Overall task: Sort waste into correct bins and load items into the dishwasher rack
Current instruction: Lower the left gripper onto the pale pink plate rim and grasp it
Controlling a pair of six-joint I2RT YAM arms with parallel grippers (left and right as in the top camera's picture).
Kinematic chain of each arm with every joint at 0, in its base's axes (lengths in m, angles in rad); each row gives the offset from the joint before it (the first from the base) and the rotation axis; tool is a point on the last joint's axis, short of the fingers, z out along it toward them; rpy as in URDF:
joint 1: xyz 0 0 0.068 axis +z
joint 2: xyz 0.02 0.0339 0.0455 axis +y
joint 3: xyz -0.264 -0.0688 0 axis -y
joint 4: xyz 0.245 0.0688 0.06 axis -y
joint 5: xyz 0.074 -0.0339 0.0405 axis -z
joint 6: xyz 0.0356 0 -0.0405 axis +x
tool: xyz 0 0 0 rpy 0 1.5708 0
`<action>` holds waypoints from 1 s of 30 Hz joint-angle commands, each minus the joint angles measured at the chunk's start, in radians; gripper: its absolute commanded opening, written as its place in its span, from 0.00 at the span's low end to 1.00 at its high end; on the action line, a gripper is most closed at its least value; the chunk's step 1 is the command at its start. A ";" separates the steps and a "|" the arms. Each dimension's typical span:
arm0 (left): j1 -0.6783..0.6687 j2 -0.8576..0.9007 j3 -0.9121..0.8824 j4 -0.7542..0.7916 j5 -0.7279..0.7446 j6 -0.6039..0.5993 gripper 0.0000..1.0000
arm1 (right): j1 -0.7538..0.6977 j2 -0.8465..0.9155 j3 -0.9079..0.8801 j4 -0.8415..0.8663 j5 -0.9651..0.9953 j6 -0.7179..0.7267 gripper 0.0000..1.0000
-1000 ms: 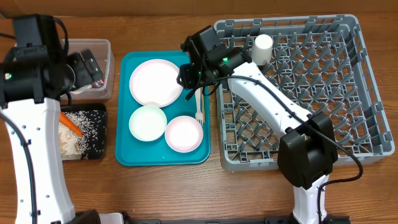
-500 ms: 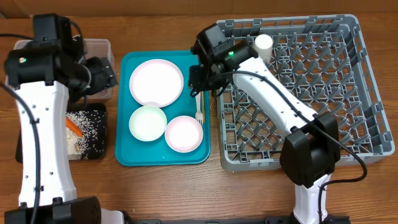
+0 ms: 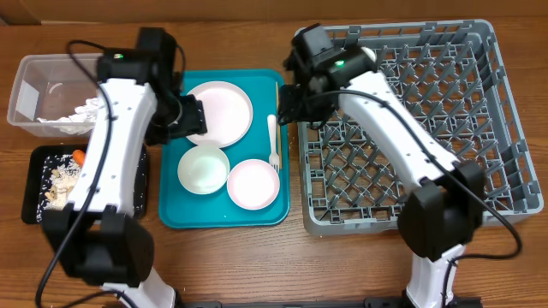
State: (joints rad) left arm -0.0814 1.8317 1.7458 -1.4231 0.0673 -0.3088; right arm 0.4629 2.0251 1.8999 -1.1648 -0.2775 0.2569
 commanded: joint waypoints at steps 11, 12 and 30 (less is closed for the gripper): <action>0.010 0.144 -0.068 0.158 -0.026 -0.114 0.73 | -0.089 -0.164 0.024 -0.197 0.015 -0.091 0.42; 0.013 0.145 -0.068 0.173 -0.035 -0.124 0.73 | -0.092 -0.164 0.024 -0.205 0.015 -0.091 0.42; 0.023 0.187 -0.098 0.378 -0.130 -0.175 0.63 | -0.100 -0.164 0.024 -0.255 0.014 -0.097 0.43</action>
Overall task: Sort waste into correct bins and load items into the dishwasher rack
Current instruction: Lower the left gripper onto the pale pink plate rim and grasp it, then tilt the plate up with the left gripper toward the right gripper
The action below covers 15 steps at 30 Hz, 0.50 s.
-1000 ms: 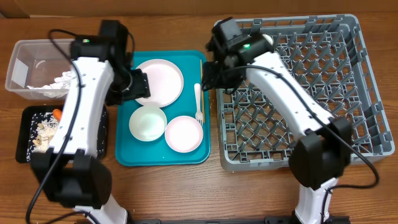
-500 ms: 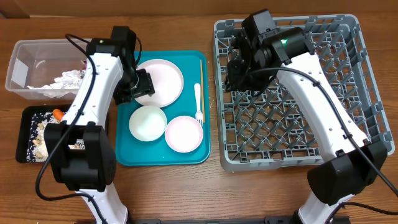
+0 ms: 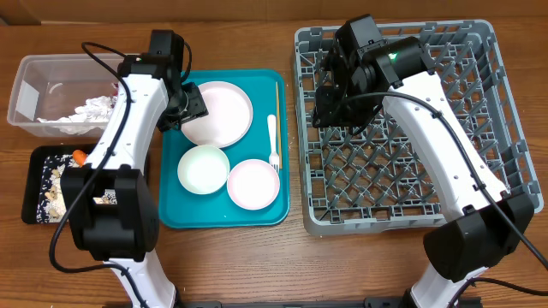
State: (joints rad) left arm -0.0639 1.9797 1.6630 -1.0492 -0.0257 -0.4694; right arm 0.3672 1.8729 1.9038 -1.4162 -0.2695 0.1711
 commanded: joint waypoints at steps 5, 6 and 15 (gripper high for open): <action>0.005 0.095 -0.015 0.008 -0.037 -0.040 0.59 | -0.004 -0.012 0.020 -0.008 0.006 -0.003 0.44; 0.005 0.106 -0.015 0.007 -0.037 -0.051 0.57 | -0.004 -0.012 0.020 -0.009 0.006 -0.003 0.44; 0.005 0.183 -0.015 0.027 -0.037 -0.140 0.56 | -0.003 -0.012 0.020 -0.016 0.006 -0.004 0.47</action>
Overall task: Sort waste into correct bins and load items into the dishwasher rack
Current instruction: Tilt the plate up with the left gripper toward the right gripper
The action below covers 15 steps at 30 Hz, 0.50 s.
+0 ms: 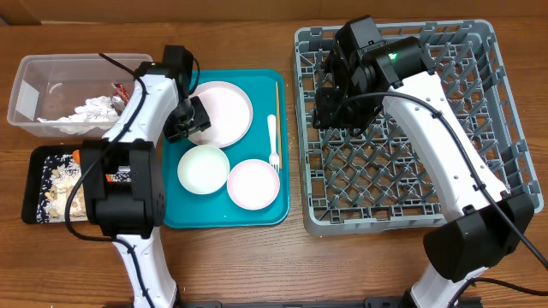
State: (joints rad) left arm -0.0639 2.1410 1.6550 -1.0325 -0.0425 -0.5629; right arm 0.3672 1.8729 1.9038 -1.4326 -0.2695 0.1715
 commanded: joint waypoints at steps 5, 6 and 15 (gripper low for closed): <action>0.004 0.056 -0.008 0.042 -0.021 -0.047 0.54 | -0.003 -0.012 0.020 0.001 0.006 -0.004 0.47; 0.004 0.059 -0.008 0.047 -0.020 -0.047 0.52 | -0.003 -0.012 0.020 0.001 0.006 -0.005 0.47; 0.005 0.060 -0.008 0.051 -0.032 -0.042 0.27 | -0.003 -0.012 0.020 0.002 0.007 -0.005 0.47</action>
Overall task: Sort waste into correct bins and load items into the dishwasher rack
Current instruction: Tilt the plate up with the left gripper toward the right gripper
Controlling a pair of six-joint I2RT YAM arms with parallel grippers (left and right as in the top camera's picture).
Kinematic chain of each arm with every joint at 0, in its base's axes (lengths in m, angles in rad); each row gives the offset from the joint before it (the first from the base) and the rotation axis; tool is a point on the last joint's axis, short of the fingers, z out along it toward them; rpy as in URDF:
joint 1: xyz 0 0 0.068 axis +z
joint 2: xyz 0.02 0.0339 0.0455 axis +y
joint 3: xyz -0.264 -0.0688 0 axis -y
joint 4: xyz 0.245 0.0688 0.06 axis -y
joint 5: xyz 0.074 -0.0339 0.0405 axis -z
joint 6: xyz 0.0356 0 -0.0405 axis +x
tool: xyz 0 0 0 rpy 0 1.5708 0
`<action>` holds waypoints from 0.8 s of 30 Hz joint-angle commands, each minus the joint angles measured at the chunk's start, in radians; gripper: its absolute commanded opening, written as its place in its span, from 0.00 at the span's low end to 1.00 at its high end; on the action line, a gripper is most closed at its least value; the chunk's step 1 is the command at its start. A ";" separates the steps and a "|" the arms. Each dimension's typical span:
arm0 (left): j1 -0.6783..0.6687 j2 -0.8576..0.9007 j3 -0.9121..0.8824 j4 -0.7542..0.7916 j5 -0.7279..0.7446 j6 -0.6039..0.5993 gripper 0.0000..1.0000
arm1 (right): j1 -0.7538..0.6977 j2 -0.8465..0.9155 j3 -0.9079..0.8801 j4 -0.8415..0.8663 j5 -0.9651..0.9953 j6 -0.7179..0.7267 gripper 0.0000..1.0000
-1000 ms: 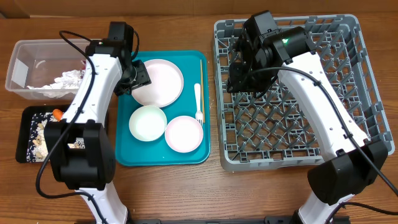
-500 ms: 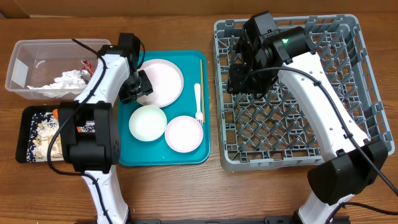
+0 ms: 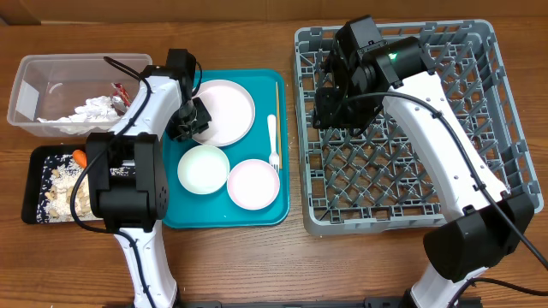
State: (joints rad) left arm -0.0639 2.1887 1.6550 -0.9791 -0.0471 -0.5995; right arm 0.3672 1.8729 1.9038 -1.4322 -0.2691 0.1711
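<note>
On the teal tray (image 3: 171,214) lie a large pink plate (image 3: 227,111), a white bowl (image 3: 204,168), a small pink plate (image 3: 253,184), a white fork (image 3: 273,139) and a thin wooden stick (image 3: 277,98). My left gripper (image 3: 193,122) sits at the large plate's left rim; its fingers are too dark to read. The grey dishwasher rack (image 3: 479,128) stands at the right. My right gripper (image 3: 330,115) points down over the rack's back left part, its fingers hidden by the wrist.
A clear bin (image 3: 34,94) with crumpled white paper stands at the back left. In front of it is a black tray (image 3: 38,184) of food scraps with an orange bit. Bare wooden table runs along the front edge.
The left arm's elbow has swung a little further in toward the tray, and the large plate sits slightly more to the right. The right arm has not moved.
First my right gripper was at the tray's right edge near the fork and stick, and my left at the large plate's left rim. Then the right one stood over the rack's back left, where it stays. The left arm has folded inward, its gripper staying by the plate.
</note>
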 commanded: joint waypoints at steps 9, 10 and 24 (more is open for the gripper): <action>0.005 0.012 -0.007 -0.002 -0.068 0.010 0.04 | -0.003 -0.012 0.020 0.002 0.006 -0.004 0.48; 0.005 0.010 -0.005 0.001 -0.068 0.021 0.04 | -0.003 -0.012 0.020 0.005 0.006 -0.004 0.47; 0.004 0.006 0.321 -0.229 -0.056 0.103 0.04 | -0.003 -0.012 0.020 0.027 0.006 -0.003 0.53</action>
State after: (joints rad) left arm -0.0639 2.1826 1.8984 -1.1828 -0.0788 -0.5339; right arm 0.3672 1.8729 1.9038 -1.4128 -0.2695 0.1711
